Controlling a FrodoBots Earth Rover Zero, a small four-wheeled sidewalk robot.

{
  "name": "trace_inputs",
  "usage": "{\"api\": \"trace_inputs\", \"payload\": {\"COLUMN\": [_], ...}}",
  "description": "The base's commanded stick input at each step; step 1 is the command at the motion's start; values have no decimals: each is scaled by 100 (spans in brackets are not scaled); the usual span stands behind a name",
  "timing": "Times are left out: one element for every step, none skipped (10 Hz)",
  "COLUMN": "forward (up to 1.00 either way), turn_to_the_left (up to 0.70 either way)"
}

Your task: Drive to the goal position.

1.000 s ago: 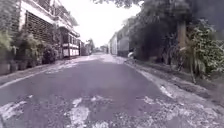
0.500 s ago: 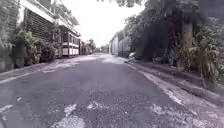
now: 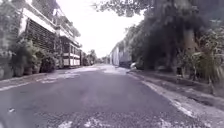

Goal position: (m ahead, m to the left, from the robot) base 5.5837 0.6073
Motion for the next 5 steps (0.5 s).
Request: {"api": "trace_inputs", "payload": {"forward": [50,50,50,50,50], "turn_to_the_left": [0,0,0,0,0]}}
